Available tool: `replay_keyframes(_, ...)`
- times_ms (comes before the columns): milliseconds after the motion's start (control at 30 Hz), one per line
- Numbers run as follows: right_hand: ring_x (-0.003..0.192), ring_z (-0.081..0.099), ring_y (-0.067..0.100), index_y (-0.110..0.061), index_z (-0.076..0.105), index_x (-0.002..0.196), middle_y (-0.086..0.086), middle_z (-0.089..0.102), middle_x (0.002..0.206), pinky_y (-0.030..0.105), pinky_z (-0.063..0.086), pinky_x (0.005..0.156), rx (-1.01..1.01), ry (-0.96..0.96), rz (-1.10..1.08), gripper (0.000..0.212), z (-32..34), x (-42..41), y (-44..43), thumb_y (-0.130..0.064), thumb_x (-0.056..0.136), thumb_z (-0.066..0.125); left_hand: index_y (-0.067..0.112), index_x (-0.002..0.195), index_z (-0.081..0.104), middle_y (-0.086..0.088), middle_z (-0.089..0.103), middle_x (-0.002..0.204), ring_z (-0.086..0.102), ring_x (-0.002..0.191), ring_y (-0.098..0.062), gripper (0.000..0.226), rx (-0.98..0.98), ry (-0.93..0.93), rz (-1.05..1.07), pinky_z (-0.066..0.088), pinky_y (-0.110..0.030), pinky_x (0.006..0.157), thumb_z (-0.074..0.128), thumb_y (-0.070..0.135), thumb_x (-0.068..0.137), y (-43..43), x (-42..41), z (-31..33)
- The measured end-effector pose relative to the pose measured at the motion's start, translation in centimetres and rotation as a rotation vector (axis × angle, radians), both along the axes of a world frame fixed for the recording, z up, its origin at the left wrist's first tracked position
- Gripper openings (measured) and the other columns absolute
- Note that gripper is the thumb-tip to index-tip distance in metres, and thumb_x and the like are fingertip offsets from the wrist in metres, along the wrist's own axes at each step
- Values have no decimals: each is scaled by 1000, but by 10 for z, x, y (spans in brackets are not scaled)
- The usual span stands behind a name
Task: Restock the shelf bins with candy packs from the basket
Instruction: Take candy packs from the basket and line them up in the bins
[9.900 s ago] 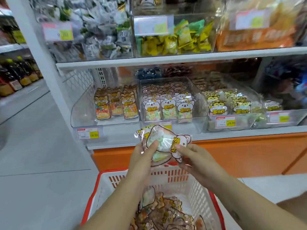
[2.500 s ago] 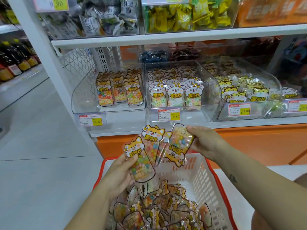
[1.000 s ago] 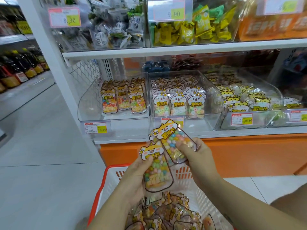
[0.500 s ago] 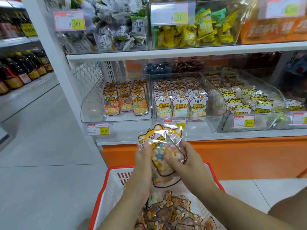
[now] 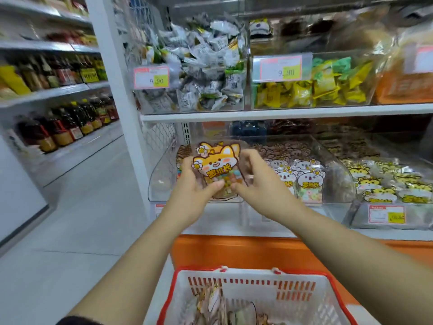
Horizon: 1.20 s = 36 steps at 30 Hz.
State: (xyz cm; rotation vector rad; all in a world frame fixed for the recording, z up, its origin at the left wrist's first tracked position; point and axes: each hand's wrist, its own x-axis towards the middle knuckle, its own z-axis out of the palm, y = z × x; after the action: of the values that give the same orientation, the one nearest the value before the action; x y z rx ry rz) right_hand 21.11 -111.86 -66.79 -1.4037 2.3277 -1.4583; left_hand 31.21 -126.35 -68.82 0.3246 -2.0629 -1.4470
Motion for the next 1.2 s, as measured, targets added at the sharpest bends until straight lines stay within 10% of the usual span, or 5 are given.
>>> replay_keyframes(167, 96, 60, 9, -18, 46, 121, -11, 62, 105, 21, 44, 78, 46, -94, -85, 41, -14, -26, -68, -5, 87, 66, 35, 113, 41, 7, 61, 120, 61, 118, -19, 58, 12, -67, 76, 48, -56, 104, 80, 20, 72, -68, -39, -20)
replay_keyframes(700, 87, 61, 12, -24, 49, 100, -6, 62, 91, 14, 48, 76, 47, -296, -110, 37, -99, -89, -220, 5, 85, 67, 35, 104, 46, 2, 66, 118, 63, 111, -21, 40, -96, -317, 349, 50, -43, 97, 64, 14, 75, -177, -92, -63)
replay_keyframes(933, 110, 62, 26, -26, 35, 141, 3, 65, 119, 31, 50, 88, 442, -194, -61, 74, -119, -91, -229, -39, 77, 70, 21, 154, -26, 2, -25, 163, 9, 153, -22, 114, -362, -505, 387, 23, -25, 113, 66, 1, 89, -138, -83, -61)
replay_keyframes(1033, 92, 65, 28, -18, 53, 119, 8, 67, 102, 33, 53, 74, 571, -115, -101, 63, -132, -98, -239, -59, 72, 65, 29, 157, -7, 11, -30, 155, 7, 153, -26, 102, -603, -553, 386, 29, -34, 117, 63, 1, 89, -137, -70, -64)
replay_keyframes(1200, 52, 41, 11, -18, 41, 56, -1, 43, 58, 21, 27, 46, 619, -86, -18, 46, -119, -91, -234, -34, 95, 62, 23, 118, 57, -1, 35, 130, 46, 121, -25, 28, -823, -758, 309, 48, -36, 93, 61, 15, 91, -141, -55, -61)
